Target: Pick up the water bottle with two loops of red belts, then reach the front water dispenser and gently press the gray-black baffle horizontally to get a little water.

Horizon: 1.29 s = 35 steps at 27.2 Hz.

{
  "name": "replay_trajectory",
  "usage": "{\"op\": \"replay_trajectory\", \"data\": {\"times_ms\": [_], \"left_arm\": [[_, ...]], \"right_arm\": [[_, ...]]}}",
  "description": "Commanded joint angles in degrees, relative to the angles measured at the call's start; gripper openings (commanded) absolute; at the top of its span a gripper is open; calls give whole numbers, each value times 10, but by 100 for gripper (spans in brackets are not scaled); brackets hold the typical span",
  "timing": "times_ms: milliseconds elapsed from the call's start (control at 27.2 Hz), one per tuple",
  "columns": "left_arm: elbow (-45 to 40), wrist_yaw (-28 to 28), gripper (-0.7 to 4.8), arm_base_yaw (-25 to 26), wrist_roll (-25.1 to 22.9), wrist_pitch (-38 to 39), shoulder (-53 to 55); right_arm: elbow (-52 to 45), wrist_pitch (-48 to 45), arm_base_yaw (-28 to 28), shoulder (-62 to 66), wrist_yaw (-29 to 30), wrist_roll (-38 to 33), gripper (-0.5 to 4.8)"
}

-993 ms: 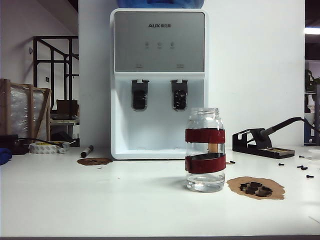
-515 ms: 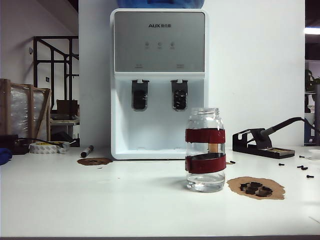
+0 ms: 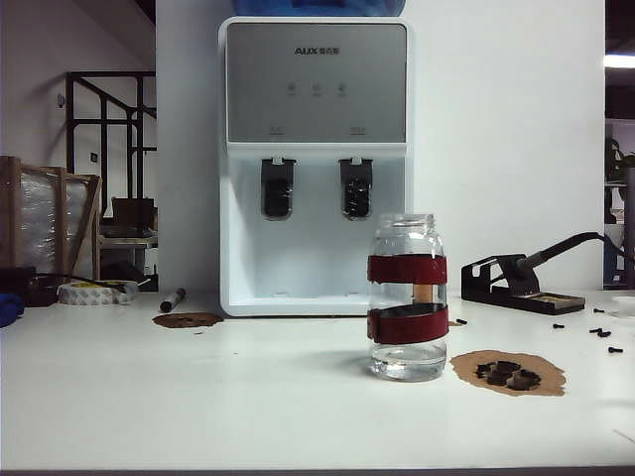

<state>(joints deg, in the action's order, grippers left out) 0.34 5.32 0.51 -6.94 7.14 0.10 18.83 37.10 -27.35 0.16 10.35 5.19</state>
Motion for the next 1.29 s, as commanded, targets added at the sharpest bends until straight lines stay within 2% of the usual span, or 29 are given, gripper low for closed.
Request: {"op": "replay_trajectory", "data": {"times_ms": [37,404,1287], "left_arm": [[-1,0,-1,0,-1,-2,-1],[-1,0,-1,0,-1,-2,-1],[-1,0,-1,0,-1,-2,-1]], "right_arm": [[-4,-3,0,0,1,2,-1],[-33,-3,0,0,-13,19,-1],[-33,-13,0,0,-13,19,-1]]}}
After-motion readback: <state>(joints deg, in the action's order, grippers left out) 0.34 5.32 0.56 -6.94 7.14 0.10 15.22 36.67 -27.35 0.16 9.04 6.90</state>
